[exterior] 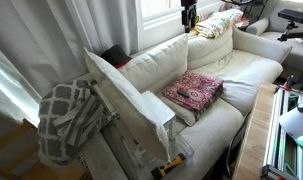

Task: Put the black remote on the chair, then cover it with a pillow

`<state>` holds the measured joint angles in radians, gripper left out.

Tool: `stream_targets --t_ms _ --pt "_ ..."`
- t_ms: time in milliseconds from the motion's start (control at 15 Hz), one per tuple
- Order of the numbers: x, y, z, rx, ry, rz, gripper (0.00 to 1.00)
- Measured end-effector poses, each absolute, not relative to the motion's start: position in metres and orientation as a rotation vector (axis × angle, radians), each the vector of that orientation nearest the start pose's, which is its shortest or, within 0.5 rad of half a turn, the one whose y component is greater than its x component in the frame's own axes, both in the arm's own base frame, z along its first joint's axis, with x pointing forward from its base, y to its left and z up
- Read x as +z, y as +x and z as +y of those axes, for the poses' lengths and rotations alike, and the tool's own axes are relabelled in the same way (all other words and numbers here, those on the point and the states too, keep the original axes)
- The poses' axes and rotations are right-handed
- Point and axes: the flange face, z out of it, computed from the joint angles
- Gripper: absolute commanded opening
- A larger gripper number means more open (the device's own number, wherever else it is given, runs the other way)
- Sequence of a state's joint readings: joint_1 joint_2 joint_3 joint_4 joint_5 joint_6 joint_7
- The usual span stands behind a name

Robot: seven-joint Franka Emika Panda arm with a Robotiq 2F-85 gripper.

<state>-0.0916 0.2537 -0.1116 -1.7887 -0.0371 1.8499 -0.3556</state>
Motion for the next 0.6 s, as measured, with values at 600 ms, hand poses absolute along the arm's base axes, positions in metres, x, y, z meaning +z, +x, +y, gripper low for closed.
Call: stream_targets --t_ms 600 --pt "0.371 0.586 -0.102 0.361 -3.067 -0.376 1.0"
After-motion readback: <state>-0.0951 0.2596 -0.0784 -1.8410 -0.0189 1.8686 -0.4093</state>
